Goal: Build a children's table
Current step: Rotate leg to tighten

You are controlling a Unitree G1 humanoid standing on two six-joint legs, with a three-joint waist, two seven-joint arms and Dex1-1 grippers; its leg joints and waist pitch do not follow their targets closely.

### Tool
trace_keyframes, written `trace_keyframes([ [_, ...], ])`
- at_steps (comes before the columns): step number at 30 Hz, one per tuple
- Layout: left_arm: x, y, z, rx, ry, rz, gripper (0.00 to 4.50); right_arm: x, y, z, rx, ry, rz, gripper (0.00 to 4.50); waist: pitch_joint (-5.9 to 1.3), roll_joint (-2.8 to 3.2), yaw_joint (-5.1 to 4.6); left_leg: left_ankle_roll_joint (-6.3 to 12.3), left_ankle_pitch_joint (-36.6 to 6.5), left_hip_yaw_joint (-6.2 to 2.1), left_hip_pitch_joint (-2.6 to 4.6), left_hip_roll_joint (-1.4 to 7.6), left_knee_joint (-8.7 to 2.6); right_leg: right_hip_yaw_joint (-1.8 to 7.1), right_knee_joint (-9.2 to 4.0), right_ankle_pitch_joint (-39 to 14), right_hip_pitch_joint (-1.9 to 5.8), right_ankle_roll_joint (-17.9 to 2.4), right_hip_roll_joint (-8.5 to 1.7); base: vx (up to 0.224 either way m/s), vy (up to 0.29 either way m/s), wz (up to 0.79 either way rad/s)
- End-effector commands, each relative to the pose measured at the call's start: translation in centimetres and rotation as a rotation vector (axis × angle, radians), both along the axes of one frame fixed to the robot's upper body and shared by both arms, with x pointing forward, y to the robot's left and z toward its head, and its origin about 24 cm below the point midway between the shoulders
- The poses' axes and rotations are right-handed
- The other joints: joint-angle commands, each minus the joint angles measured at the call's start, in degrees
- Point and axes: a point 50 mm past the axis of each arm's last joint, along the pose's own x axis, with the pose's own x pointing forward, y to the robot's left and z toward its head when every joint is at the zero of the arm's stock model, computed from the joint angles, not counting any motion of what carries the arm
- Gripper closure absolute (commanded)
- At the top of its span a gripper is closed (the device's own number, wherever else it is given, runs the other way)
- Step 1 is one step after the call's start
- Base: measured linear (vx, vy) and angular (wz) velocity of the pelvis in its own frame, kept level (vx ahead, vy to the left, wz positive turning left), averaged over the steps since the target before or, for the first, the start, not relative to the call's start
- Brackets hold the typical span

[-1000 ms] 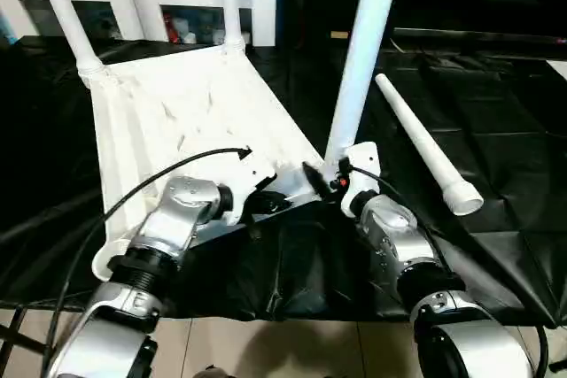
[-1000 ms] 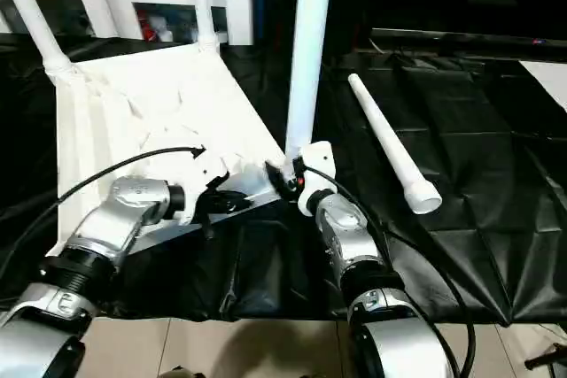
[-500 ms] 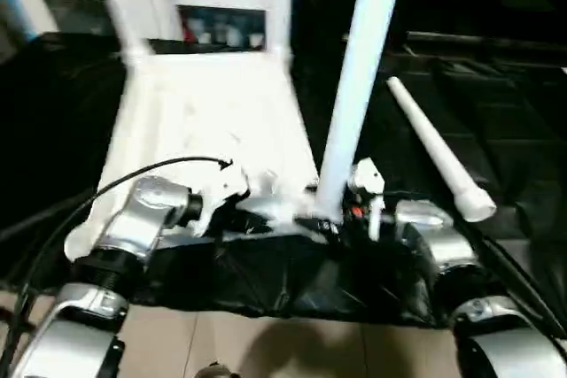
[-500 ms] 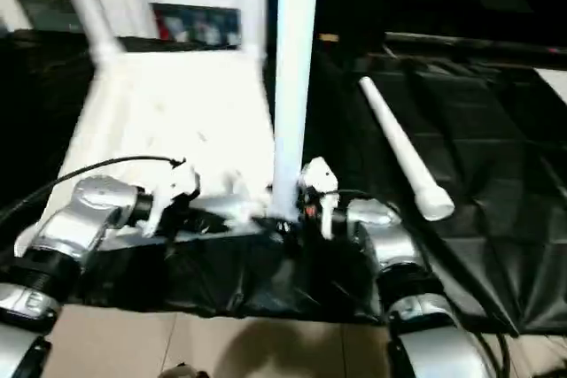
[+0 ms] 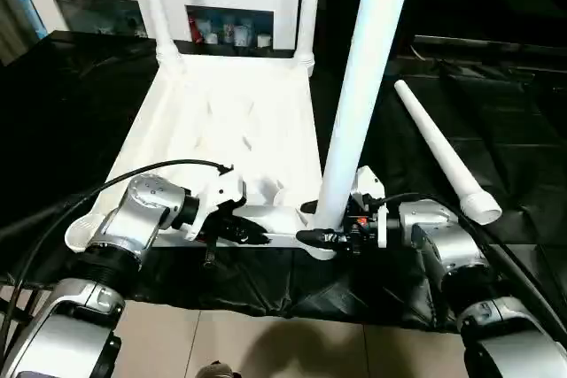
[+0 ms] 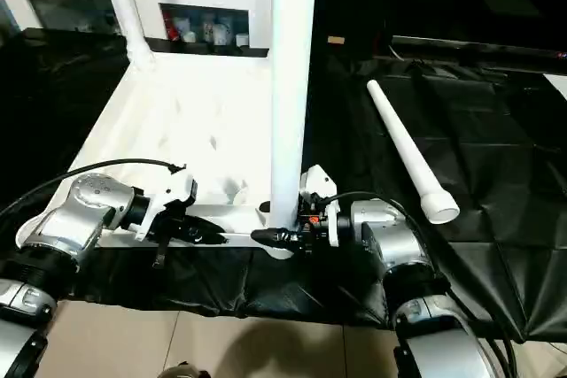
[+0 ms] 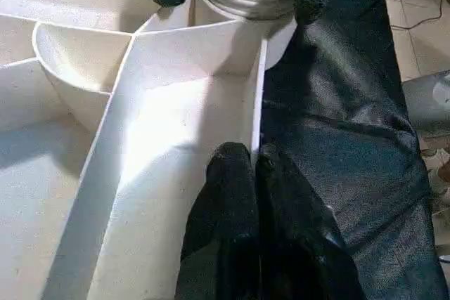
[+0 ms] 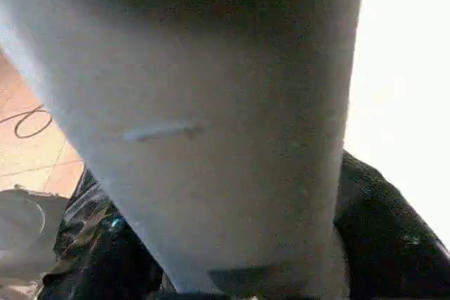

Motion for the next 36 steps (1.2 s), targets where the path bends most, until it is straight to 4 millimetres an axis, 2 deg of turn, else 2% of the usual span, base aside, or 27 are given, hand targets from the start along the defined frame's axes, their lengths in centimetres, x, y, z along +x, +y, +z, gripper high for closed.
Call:
trace_keyframes([
  [1, 1.6, -1.8, 0.6, -0.025, -0.081, 0.148, 4.50, -0.4, 3.8, -0.7, 0.031, 0.004, 0.001, 1.77, -3.29, -0.45, -0.30, 1.91, -13.7, -1.41, 0.48, 3.41, -3.73, 3.46, -4.44, -20.6, 2.49, -9.8, -4.64, 0.000, 0.000, 0.00],
  [2, 1.7, -1.8, 0.6, -0.025, -0.081, 0.151, 4.50, -0.4, 3.8, -0.7, 0.031, 0.004, -0.006, 1.77, -3.21, -0.42, -0.39, 1.56, -14.2, -1.43, 0.51, 3.40, -3.77, 3.49, -4.53, -21.6, 2.39, -9.6, -4.70, 0.000, 0.000, 0.00],
  [3, 1.9, -1.9, 0.6, -0.033, -0.087, 0.185, 4.50, 0.1, 3.8, -0.8, 0.028, -0.006, -0.093, 1.78, -3.10, -0.46, -0.67, 0.71, -15.6, -1.65, 0.67, 3.33, -3.90, 3.47, -4.88, -24.8, 2.25, -8.8, -4.87, 0.000, 0.000, 0.00],
  [4, 2.2, -2.2, 0.8, -0.041, -0.102, 0.233, 4.50, 1.0, 3.6, -0.9, 0.026, -0.025, -0.236, 1.78, -3.05, -0.34, -0.83, -0.07, -16.9, -1.75, 1.02, 3.31, -3.89, 3.50, -5.37, -27.8, 2.01, -8.0, -5.10, 0.000, 0.000, 0.00],
  [6, 2.5, -3.1, 0.9, -0.056, -0.127, 0.291, 4.50, 2.2, 3.2, -1.2, 0.008, -0.032, -0.476, 1.79, -3.06, -0.45, -1.57, -1.57, -18.1, -2.20, 0.95, 3.34, -4.21, 3.31, -5.47, -30.0, 2.07, -7.1, -5.16, 0.000, 0.000, 0.00],
  [7, 2.6, -3.7, 0.9, -0.065, -0.136, 0.312, 4.50, 2.7, 3.0, -1.3, -0.005, -0.036, -0.581, 1.79, -3.19, -0.24, -2.12, -2.14, -18.5, -2.37, 0.97, 3.31, -4.29, 3.19, -5.45, -29.4, 2.12, -7.1, -5.08, 0.000, 0.000, 0.00],
  [9, 2.5, -4.5, 0.9, -0.080, -0.146, 0.339, 4.50, 3.2, 2.8, -1.5, -0.028, -0.036, -0.719, 1.80, -3.37, -0.43, -2.78, -1.82, -18.5, -2.17, 0.89, 3.20, -4.19, 3.30, -5.42, -26.9, 2.13, -7.5, -4.83, 0.000, 0.000, 0.00],
  [11, 2.6, -5.2, 0.9, -0.096, -0.154, 0.375, 4.50, 3.5, 2.6, -1.8, -0.044, -0.018, -0.839, 1.80, -3.47, -0.40, -2.94, -0.74, -17.2, -1.87, 0.76, 2.95, -3.97, 3.45, -5.19, -23.1, 2.11, -8.5, -4.59, 0.000, 0.000, 0.00],
  [12, 2.6, -5.6, 0.9, -0.101, -0.162, 0.393, 4.50, 3.7, 2.6, -1.9, -0.054, -0.009, -0.892, 1.80, -3.56, -0.10, -2.88, -0.09, -15.9, -1.69, 0.77, 2.92, -3.86, 3.60, -4.98, -20.7, 2.11, -9.2, -4.56, 0.000, 0.000, 0.00],
  [13, 2.5, -6.2, 0.9, -0.110, -0.175, 0.409, 4.50, 3.8, 2.9, -2.0, -0.064, -0.010, -0.935, 1.80, -3.70, -0.32, -3.07, 0.32, -14.3, -1.65, 0.40, 2.85, -3.82, 3.54, -4.66, -18.0, 2.48, -9.7, -4.37, 0.000, 0.000, 0.00],
  [15, 2.5, -6.7, 0.8, -0.115, -0.181, 0.405, 4.50, 3.8, 3.2, -1.8, -0.044, -0.016, -0.941, 1.80, -3.85, -0.37, -3.02, 1.35, -12.1, -1.46, 0.21, 2.76, -3.64, 3.47, -4.26, -14.2, 2.71, -10.4, -4.21, 0.000, 0.000, 0.00],
  [16, 2.4, -7.0, 0.7, -0.111, -0.194, 0.397, 4.50, 3.9, 3.5, -1.5, -0.014, -0.028, -0.943, 1.80, -3.91, -0.16, -2.90, 2.05, -11.4, -1.36, 0.22, 2.72, -3.53, 3.51, -4.15, -12.7, 2.74, -10.7, -4.27, 0.000, 0.000, 0.00],
  [17, 2.4, -7.0, 0.7, -0.111, -0.196, 0.396, 4.50, 3.9, 3.6, -1.5, -0.011, -0.029, -0.943, 1.24, -3.93, -0.26, -2.94, 2.37, -10.9, -1.34, 0.12, 2.68, -3.52, 3.47, -4.06, -11.8, 2.84, -10.9, -4.18, 0.000, 0.000, 0.00],
  [19, 2.5, -7.0, 0.6, -0.098, -0.205, 0.392, 4.50, 4.1, 3.9, -1.0, 0.017, -0.047, -0.953, 1.10, -3.93, 0.12, -2.93, 2.95, -10.4, -1.33, 0.07, 2.70, -3.47, 3.44, -3.90, -10.3, 2.88, -11.6, -4.18, 0.000, 0.000, 0.00],
  [21, 2.5, -6.9, 0.6, -0.096, -0.205, 0.395, 4.50, 4.3, 3.9, -0.9, 0.015, -0.057, -0.964, 1.06, -3.79, 0.12, -3.08, 2.72, -11.3, -1.36, 0.15, 2.76, -3.58, 3.37, -4.03, -11.5, 2.89, -11.8, -4.11, 0.000, 0.000, 0.00],
  [24, 2.5, -6.8, 0.6, -0.092, -0.209, 0.391, 4.50, 4.4, 3.6, -0.6, 0.007, -0.090, -0.959, 0.65, -3.64, 0.43, -3.20, 2.20, -13.1, -1.40, 0.23, 2.79, -3.68, 3.39, -4.38, -14.1, 2.83, -11.3, -4.14, 0.000, 0.000, 0.00],
  [26, 2.4, -6.8, 0.5, -0.093, -0.204, 0.377, 4.50, 4.5, 3.0, -0.2, -0.004, -0.147, -0.923, 0.63, -3.65, 0.98, -3.28, 1.68, -14.2, -1.52, 0.27, 2.81, -3.72, 3.36, -4.46, -14.8, 2.84, -11.0, -4.11, 0.000, 0.000, 0.00],
  [27, 2.3, -6.8, 0.5, -0.096, -0.200, 0.373, 4.50, 4.5, 2.8, -0.1, -0.006, -0.159, -0.913, 0.63, -3.67, 0.72, -3.33, 1.76, -14.4, -1.46, 0.31, 2.82, -3.66, 3.36, -4.45, -14.5, 2.89, -11.1, -4.09, 0.000, 0.000, 0.00],
  [28, 2.3, -6.8, 0.4, -0.098, -0.200, 0.376, 4.50, 4.3, 2.4, 0.0, -0.009, -0.187, -0.884, 0.63, -3.68, 0.69, -3.29, 1.89, -14.0, -1.47, 0.24, 2.80, -3.63, 3.37, -4.38, -14.1, 2.96, -11.2, -4.07, 0.000, 0.000, 0.00],
  [29, 2.2, -6.8, 0.3, -0.101, -0.195, 0.375, 4.50, 4.2, 2.0, 0.1, -0.019, -0.209, -0.860, 0.63, -3.72, 0.94, -3.21, 2.47, -13.0, -1.40, 0.18, 2.79, -3.49, 3.43, -4.19, -12.1, 2.98, -11.5, -3.99, 0.000, 0.000, 0.00],
  [30, 2.2, -6.8, 0.3, -0.101, -0.195, 0.375, 4.50, 4.2, 1.9, 0.1, -0.020, -0.211, -0.858, 0.63, -3.72, 0.94, -3.21, 2.47, -13.0, -1.40, 0.18, 2.79, -3.49, 3.43, -4.19, -12.1, 2.98, -11.5, -3.99, 0.000, 0.000, 0.00],
  [31, 2.1, -6.9, 0.2, -0.102, -0.197, 0.379, 4.50, 3.6, 0.8, 0.2, -0.021, -0.231, -0.803, 0.63, -3.69, 0.67, -2.95, 3.84, -11.3, -1.28, -0.08, 2.66, -3.29, 3.44, -4.08, -9.4, 3.37, -11.5, -3.85, 0.000, 0.000, 0.00],
  [33, 2.0, -6.9, 0.0, -0.105, -0.194, 0.378, 4.50, 3.1, -0.1, 0.3, -0.008, -0.224, -0.774, 0.63, -3.80, 0.52, -2.76, 5.21, -10.0, -1.31, -0.11, 2.66, -3.14, 3.40, -3.83, -8.2, 3.44, -11.6, -3.82, 0.000, 0.000, 0.00],
  [34, 2.1, -6.9, 0.1, -0.113, -0.202, 0.391, 4.50, 2.7, -0.8, 0.5, -0.003, -0.224, -0.755, 0.63, -3.76, 0.28, -2.80, 5.53, -10.0, -1.30, -0.23, 2.70, -3.15, 3.40, -3.89, -8.5, 3.40, -11.6, -3.93, 0.000, 0.000, 0.00],
  [36, 2.2, -6.9, 0.3, -0.141, -0.206, 0.415, 4.50, 1.9, -2.0, 0.9, 0.006, -0.231, -0.716, 0.63, -3.59, 0.31, -2.63, 5.94, -10.3, -1.30, -0.14, 2.70, -3.15, 3.33, -4.26, -10.8, 3.40, -11.0, -3.91, 0.000, 0.000, 0.00],
])
